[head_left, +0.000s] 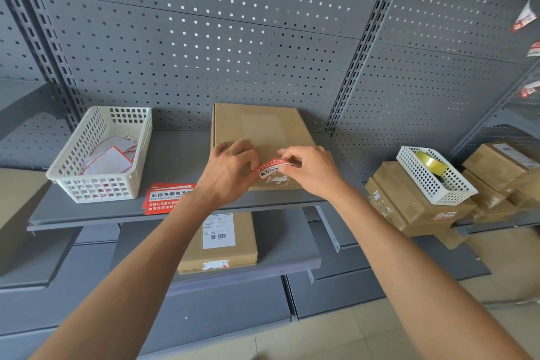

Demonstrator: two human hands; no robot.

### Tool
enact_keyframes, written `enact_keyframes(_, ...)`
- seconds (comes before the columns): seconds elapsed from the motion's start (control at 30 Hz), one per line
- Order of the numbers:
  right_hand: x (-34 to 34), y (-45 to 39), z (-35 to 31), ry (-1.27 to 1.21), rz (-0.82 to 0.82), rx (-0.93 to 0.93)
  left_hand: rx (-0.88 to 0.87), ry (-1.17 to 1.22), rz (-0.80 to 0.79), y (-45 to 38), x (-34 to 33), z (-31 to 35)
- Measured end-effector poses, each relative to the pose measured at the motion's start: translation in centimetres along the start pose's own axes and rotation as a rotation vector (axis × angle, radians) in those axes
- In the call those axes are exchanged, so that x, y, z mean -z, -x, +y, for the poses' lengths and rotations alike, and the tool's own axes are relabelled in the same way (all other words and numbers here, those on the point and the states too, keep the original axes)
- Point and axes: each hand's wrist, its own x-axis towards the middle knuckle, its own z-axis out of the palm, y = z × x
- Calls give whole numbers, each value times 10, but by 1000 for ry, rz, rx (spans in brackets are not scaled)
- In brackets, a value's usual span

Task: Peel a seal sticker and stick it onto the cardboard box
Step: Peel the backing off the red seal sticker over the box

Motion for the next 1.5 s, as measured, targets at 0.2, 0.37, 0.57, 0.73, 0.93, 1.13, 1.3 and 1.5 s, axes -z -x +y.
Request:
enact_keyframes(0.2, 2, 4, -4, 21, -44, -16, -2, 3, -27, 1, 2, 1)
enact_keyframes(0.37, 4, 5, -5, 21, -52, -21, 2, 14, -18, 1, 4, 1)
enact_keyframes(0.57, 4, 6, -6, 11, -69, -36, 91, -44, -53, -4, 1, 6)
enact_keyframes(0.73, 4, 6, -8, 17, -78, -46, 117, -111, -97, -8, -5, 14)
enact_keyframes(0.93, 4, 6, -10, 20, -95, -56, 124, -99, -81, -8, -3, 13)
enact_keyframes(1.13, 6, 8, -13, 72, -131, -67, 111, -46, -145, -7, 1, 9)
enact_keyframes(1.3, 12, 12, -20, 112, -185, -26, 76, -24, -166, -5, 2, 7)
enact_keyframes(1.5, 13, 14, -21, 135, -213, -26, 53, -35, -176, -4, 4, 7)
